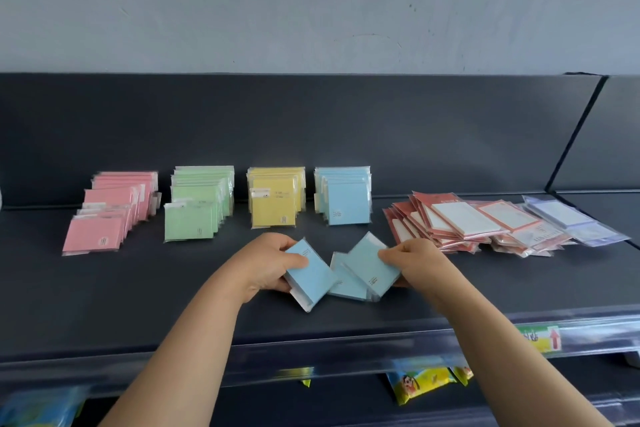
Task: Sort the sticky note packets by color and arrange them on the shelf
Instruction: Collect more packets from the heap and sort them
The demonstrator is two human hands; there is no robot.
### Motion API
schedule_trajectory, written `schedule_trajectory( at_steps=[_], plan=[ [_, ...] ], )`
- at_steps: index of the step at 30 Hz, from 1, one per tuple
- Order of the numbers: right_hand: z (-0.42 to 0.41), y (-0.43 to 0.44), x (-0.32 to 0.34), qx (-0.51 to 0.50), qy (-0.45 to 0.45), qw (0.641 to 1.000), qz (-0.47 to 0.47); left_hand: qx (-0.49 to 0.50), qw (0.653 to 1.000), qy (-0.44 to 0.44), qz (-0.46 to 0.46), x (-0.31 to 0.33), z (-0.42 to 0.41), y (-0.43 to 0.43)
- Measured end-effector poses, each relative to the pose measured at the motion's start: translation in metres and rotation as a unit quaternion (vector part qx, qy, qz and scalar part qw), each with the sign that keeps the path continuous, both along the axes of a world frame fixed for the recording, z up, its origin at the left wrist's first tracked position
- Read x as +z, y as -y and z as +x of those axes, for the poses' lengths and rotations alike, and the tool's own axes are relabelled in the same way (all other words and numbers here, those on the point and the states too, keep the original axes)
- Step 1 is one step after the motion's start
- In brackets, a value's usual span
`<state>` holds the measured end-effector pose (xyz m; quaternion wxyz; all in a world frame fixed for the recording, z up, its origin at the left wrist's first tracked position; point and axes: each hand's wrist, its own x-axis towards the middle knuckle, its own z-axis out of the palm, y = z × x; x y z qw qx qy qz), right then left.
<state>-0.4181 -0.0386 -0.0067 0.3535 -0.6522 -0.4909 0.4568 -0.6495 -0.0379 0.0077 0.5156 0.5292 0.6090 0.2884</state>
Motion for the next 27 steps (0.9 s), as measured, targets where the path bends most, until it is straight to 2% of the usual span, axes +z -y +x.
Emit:
schedule_trajectory(
  at_steps=[2,8,18,23,27],
  plan=[
    [-0.002,0.006,-0.007,-0.029,0.029,0.999,0.03,-0.003,0.999,0.031,-0.02,-0.006,0.006,0.001],
    [-0.02,0.015,-0.024,-0.056,0.02,0.996,0.063,-0.004,0.995,0.094,-0.037,-0.012,0.015,0.006],
    [-0.021,0.016,-0.016,-0.033,-0.073,0.995,0.053,-0.02,0.989,0.148,-0.019,-0.014,0.006,0.02],
    [-0.02,0.019,-0.005,-0.059,-0.135,0.986,0.077,0.035,0.992,0.123,0.017,-0.009,-0.01,0.016],
    [-0.021,0.018,0.001,-0.052,-0.166,0.982,0.077,0.043,0.991,0.125,0.034,-0.009,-0.005,0.014]
  ],
)
